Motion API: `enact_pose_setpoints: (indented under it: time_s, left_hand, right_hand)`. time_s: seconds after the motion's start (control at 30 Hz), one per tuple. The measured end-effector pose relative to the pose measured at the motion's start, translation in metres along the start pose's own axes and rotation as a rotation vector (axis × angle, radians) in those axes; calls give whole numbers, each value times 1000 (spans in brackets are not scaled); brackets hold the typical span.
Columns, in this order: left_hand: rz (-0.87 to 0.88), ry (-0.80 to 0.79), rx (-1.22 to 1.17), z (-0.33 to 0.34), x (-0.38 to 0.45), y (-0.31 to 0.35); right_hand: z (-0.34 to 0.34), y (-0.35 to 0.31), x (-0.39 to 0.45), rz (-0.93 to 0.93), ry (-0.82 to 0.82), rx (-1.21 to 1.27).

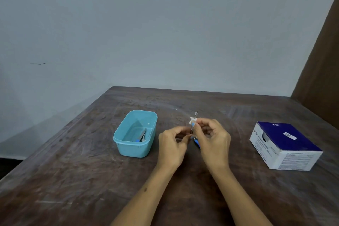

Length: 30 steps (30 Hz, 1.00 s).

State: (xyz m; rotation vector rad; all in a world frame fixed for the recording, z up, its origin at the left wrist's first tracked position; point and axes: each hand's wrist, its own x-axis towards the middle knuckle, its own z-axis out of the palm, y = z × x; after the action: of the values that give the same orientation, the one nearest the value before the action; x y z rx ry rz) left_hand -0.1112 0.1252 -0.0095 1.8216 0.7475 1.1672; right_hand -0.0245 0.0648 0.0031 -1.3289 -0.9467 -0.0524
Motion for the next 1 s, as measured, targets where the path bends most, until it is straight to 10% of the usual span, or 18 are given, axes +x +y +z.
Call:
enact_pose_setpoints:
  time_s: [1.0]
  left_hand:
    - [-22,35,27,1,0,2]
  right_hand:
    - [0,2,-2,40,-31,-47]
